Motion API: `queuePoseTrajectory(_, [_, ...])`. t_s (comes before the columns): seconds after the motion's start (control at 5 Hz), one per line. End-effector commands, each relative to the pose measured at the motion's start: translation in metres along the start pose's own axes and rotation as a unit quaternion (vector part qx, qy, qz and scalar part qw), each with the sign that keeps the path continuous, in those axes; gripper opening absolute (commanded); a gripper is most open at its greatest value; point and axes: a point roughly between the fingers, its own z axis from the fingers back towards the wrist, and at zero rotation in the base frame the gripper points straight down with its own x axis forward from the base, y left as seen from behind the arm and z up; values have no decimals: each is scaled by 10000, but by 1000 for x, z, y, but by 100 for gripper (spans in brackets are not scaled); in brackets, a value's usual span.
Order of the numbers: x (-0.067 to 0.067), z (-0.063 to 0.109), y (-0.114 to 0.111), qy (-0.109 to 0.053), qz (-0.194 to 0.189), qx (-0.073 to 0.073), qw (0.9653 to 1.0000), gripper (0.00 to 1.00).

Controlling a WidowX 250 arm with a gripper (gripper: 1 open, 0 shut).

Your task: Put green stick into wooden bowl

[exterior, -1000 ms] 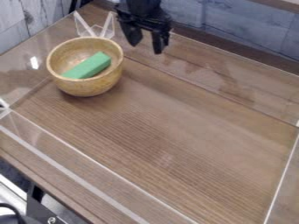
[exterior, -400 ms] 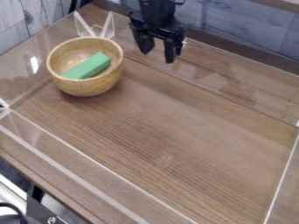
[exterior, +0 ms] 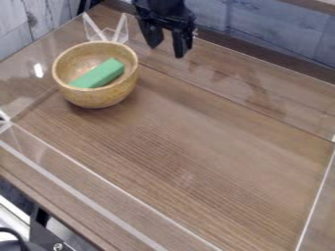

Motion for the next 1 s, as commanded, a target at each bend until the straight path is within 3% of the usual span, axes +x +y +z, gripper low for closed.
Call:
queuePoseTrajectory(0.0, [11,30,-3,-396,-44,205,9990,100])
queuePoseTrajectory(0.4, [16,24,-3,-349,746,461,9955,100])
queuePoseTrajectory(0.8, [23,18,2,-299,1095,640,9915,100])
